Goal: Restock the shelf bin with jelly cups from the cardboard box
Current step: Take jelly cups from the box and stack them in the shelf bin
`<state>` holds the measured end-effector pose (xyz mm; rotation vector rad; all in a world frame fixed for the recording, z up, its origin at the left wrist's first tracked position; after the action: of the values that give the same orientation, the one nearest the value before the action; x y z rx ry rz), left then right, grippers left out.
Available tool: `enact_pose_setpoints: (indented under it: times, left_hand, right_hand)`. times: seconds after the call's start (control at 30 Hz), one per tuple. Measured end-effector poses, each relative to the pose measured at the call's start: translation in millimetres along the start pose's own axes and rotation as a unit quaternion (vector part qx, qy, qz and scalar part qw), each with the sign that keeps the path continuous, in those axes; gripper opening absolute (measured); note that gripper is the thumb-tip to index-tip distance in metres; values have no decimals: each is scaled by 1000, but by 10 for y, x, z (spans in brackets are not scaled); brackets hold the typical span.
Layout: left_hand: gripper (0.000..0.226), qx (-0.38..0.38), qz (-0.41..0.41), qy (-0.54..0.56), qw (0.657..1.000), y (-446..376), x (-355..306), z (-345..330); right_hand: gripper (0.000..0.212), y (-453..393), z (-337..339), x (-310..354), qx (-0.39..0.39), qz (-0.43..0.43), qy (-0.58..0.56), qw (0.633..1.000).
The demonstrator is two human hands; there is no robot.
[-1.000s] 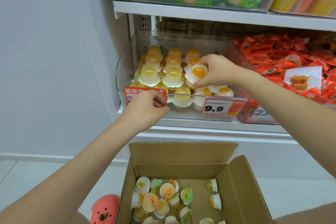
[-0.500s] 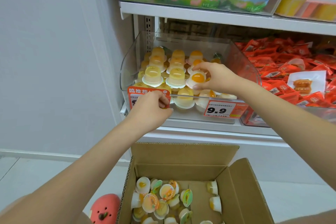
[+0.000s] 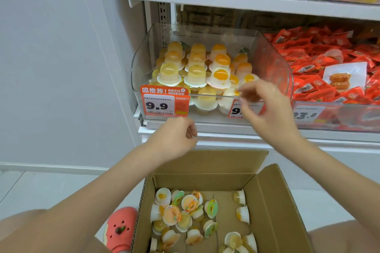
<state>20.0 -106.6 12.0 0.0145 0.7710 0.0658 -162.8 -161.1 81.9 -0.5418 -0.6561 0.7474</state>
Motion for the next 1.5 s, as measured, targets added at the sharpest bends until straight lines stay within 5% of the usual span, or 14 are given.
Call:
enact_pose_setpoints:
  times: [0.07, 0.13, 0.27, 0.47, 0.63, 0.83, 1.07, 1.2, 1.33, 1.4, 1.5]
  left_hand:
    - [9, 60, 14, -42, 997, 69, 146, -324]
    - [13, 139, 35, -110, 984, 190, 375, -693]
    - [26, 274, 85, -228, 930, 457, 999, -1390]
    - [47, 300, 176, -151, 925, 697, 1689, -2266]
    - [54, 225, 205, -212, 928, 437, 1954, -2429]
    - [55, 304, 130, -350, 876, 383, 2368, -2462]
    - [48, 255, 82, -360, 894, 436, 2478, -2502]
    - [64, 221, 132, -270, 928, 499, 2488, -2434]
    - [74, 98, 256, -38, 961, 504, 2332, -2253]
    - [76, 31, 327, 129, 936, 479, 2190, -2140]
    - [74, 27, 351, 335, 874, 379, 1841, -2008]
  right_hand:
    - [13, 372, -185, 35, 62, 34, 6, 997]
    - [14, 765, -508, -14, 217, 40, 29, 975]
    - [27, 1624, -1139, -502, 488, -31, 103, 866]
    - [42, 2632, -1637, -1216, 646, -177, 147, 728]
    - [46, 2785, -2041, -1301, 623, -193, 114, 750]
    - [61, 2535, -2757, -874, 562, -59, 61, 823]
    - [65, 2595, -3419, -762, 562, 28, 127, 817]
    - [60, 2582, -3464, -764, 551, -32, 116, 826]
    - [49, 2524, -3182, -764, 505, -156, 12, 849]
    - [47, 2434, -2920, -797, 446, -270, -44, 852]
    - [37, 2193, -2464, -806, 393, -404, -131, 816]
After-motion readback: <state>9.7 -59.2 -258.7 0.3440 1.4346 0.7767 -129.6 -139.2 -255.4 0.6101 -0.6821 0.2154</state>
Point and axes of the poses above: each hand's wrist, its own y-axis away from the middle knuckle, its own z-axis out of the back of the hand, x = y × z, the point moved 5 cm from there along -y, towards the middle knuckle, and after that the axes turned 7 degrees about y, right-handed, at the moved point
